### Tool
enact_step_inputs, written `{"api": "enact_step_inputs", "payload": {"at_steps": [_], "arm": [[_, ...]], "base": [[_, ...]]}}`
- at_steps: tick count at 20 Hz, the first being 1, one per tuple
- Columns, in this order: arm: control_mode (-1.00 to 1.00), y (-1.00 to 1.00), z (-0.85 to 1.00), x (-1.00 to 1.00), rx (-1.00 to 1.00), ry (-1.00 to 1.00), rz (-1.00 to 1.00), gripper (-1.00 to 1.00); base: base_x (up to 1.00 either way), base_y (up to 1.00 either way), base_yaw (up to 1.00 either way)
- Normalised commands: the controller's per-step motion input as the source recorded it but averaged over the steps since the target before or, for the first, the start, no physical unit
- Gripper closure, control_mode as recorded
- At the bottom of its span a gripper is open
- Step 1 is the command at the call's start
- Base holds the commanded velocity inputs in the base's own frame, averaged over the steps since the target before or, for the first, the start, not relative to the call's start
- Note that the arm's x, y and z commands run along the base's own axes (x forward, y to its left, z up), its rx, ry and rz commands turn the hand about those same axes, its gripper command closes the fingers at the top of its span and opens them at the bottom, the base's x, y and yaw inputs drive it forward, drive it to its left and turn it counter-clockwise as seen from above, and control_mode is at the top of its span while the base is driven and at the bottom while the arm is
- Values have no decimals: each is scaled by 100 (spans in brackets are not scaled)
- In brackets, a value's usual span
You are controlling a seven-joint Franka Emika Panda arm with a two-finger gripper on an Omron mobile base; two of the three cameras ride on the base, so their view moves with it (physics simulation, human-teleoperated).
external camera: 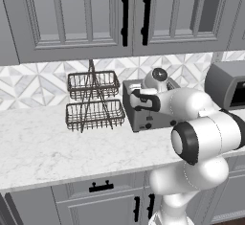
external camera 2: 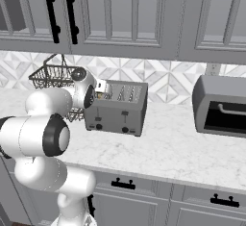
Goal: Start the toaster. Once the lever pops up, take the bread to the plate on the dining counter.
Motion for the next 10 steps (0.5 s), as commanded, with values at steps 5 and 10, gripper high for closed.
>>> {"api": "enact_step_inputs", "payload": {"at_steps": [5, 10], "arm": [[-100, 0, 0, 0, 0, 0, 0, -100], [-100, 0, 0, 0, 0, 0, 0, -100]], "base": [[0, 0, 0], [0, 0, 0]]}}
